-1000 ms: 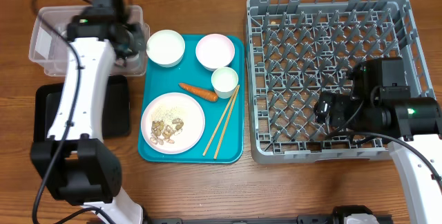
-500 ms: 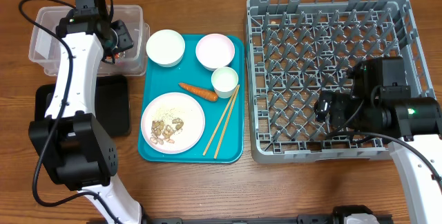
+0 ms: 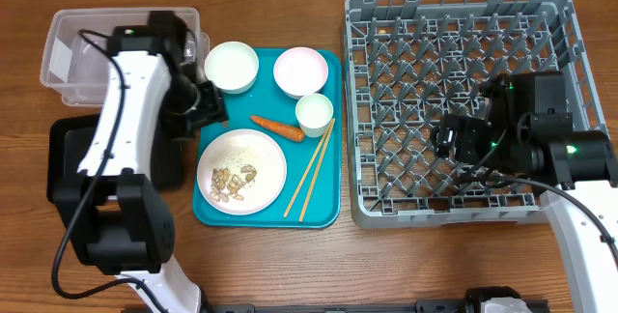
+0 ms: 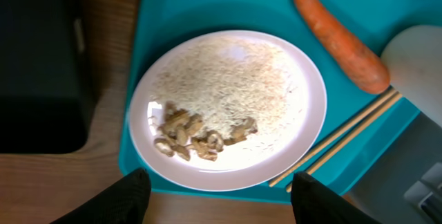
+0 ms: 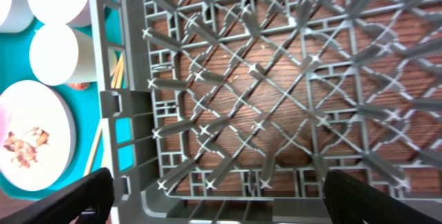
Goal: Sort waste into correct bins and load items into the dishwasher
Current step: 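Grasp the white cup on the teal tray with the left gripper, then pass the white cup from the left gripper to the right gripper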
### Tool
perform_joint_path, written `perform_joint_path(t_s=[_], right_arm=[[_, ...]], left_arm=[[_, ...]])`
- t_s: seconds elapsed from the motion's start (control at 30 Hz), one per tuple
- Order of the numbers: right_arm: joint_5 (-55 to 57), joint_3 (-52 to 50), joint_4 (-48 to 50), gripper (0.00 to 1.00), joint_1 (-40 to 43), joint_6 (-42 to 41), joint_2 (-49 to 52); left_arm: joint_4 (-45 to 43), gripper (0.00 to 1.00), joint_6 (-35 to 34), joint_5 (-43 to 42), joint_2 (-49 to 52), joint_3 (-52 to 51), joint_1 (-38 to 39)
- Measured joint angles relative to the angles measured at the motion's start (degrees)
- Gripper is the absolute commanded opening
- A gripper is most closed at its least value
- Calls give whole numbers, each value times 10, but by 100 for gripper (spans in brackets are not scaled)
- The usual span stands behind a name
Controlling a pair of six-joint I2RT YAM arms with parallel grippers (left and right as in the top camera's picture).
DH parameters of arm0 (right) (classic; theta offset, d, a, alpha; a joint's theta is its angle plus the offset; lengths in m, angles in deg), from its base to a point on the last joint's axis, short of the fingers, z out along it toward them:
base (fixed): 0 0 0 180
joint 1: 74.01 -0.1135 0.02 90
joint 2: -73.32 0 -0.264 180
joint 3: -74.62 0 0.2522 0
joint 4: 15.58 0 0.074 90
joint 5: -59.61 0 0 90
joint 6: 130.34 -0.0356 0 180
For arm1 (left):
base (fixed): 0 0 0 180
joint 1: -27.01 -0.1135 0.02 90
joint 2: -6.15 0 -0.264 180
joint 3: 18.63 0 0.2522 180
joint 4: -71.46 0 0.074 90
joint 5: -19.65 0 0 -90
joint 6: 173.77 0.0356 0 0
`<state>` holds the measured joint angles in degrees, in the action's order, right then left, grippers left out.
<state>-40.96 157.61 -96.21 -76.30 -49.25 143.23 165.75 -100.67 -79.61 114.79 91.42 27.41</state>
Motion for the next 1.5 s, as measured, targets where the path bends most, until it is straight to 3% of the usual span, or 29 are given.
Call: perform_joint_path(t_s=[0.3, 0.57, 0.8, 0.9, 0.97, 1.03, 1.07, 1.13, 1.37, 1.5], right_arm=[[-17, 0, -3, 100, 0, 0, 13], [-21, 0, -5, 100, 0, -1, 15], [-21, 0, -5, 100, 0, -1, 15], [-21, 0, -7, 100, 0, 0, 15], [-21, 0, -8, 100, 0, 0, 15], [-21, 0, -11, 100, 0, 0, 15], [-21, 0, -14, 100, 0, 0, 15], [-21, 0, -13, 100, 0, 0, 15], [-20, 0, -19, 100, 0, 0, 15], [36, 1, -19, 100, 15, -17, 15]], left_arm=[[-35, 66, 2, -10, 0, -4, 50], [-206, 65, 4, -96, 0, -7, 118], [-233, 62, -30, -26, 5, -7, 197], [-236, 56, -42, -1, 27, -7, 203], [-236, 48, -45, 10, 54, -7, 202], [-238, 35, -51, 14, 76, -7, 202], [-243, 18, -55, 16, 87, -8, 202], [-252, 4, -56, 16, 95, -8, 202], [-233, 4, -56, 0, 95, 7, 202], [-135, 4, -32, -45, 94, 108, 185]])
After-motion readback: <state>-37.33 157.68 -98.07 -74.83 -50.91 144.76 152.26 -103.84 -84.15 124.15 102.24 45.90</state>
